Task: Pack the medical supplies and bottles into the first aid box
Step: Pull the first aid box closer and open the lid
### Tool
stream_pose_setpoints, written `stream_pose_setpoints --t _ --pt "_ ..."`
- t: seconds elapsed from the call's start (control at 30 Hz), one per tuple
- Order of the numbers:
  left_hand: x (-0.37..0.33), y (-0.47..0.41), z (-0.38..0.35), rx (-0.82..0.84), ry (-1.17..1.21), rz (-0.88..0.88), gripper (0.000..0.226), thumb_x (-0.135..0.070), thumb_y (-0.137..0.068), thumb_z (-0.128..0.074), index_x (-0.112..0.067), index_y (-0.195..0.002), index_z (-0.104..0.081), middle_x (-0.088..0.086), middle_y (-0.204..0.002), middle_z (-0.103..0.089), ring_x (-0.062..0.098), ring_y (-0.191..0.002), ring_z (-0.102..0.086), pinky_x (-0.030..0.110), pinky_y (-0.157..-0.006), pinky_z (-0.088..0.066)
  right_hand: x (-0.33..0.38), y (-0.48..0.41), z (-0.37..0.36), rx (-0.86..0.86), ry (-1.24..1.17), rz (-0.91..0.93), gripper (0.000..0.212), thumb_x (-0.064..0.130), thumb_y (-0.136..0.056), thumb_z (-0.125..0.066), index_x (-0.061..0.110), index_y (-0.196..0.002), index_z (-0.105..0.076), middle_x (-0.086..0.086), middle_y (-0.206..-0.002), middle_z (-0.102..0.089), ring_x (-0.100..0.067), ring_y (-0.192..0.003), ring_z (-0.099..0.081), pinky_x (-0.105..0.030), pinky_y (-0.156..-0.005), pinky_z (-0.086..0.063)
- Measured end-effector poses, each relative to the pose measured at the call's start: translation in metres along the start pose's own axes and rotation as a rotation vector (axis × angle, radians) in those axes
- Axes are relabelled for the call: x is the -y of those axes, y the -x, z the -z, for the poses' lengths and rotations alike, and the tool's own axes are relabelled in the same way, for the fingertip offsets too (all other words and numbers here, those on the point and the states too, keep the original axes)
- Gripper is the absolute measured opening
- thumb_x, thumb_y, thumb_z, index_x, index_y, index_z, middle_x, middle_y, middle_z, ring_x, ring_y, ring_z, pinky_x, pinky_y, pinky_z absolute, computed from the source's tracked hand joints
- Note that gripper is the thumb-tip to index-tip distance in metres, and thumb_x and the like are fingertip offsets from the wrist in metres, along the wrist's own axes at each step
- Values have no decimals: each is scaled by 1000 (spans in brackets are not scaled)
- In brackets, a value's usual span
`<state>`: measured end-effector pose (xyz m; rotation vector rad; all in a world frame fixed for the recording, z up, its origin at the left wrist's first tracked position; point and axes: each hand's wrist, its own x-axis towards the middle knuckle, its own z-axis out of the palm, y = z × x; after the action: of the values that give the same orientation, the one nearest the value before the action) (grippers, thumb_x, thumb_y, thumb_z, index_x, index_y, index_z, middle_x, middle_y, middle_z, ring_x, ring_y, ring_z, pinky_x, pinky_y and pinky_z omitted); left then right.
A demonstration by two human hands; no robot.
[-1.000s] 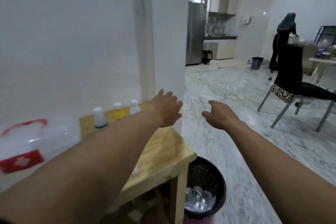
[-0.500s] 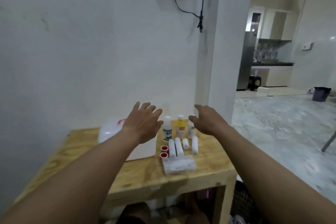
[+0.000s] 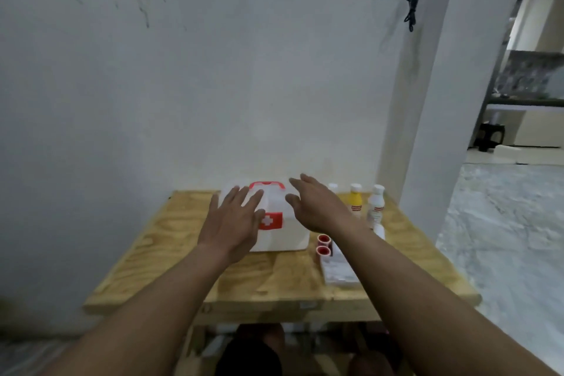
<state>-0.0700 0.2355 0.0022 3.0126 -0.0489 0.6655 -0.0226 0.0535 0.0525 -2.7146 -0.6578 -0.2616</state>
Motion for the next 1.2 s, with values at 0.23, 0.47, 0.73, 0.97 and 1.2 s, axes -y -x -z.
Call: stream_pose_setpoints --t 0.23,0.47,0.73,0.97,1.2 --pt "1 0 -17 -147 65 43 51 -41 -105 -32 -27 -153 -37 7 -160 -35 27 -151 -21 54 -119 -19 0 -3 -18 4 0 70 44 26 -108 -31 11 -147 -44 -15 -151 -45 -28 -143 -34 -38 -111 -30" --pt "-41 25 -23 -487 496 563 28 -33 -90 -69 -21 -110 -54 6 -118 -51 25 -103 -53 35 -77 -46 -2 -4 -13 80 117 111 43 21 -108 -31 9 -148 -44 -16 -151 -42 -30 -141 -34 -40 -108 -33" --pt "-61 18 -26 -212 1625 1223 33 -31 -90 -73 -5 -108 -68 7 -98 -74 21 -88 -71 36 -82 -61 -3 -9 -12 116 188 123 43 17 -107 -33 11 -149 -42 -13 -138 -50 -30 -123 -48 -35 -96 -41" --pt "-62 12 -14 -133 1992 1252 24 -25 -90 -71 -11 -100 -54 12 -118 -70 26 -107 -69 43 -93 -58 -2 -9 -11 121 181 112 47 20 -108 -32 15 -155 -32 -11 -139 -49 -29 -124 -48 -30 -86 -36" --pt "-69 11 -23 -231 1969 1263 31 -29 -87 -73 -8 -106 -62 12 -105 -72 20 -93 -72 37 -87 -60 -2 -9 -10 123 169 114 47 23 -109 -32 17 -156 -31 -11 -147 -46 -30 -130 -46 -36 -99 -40"
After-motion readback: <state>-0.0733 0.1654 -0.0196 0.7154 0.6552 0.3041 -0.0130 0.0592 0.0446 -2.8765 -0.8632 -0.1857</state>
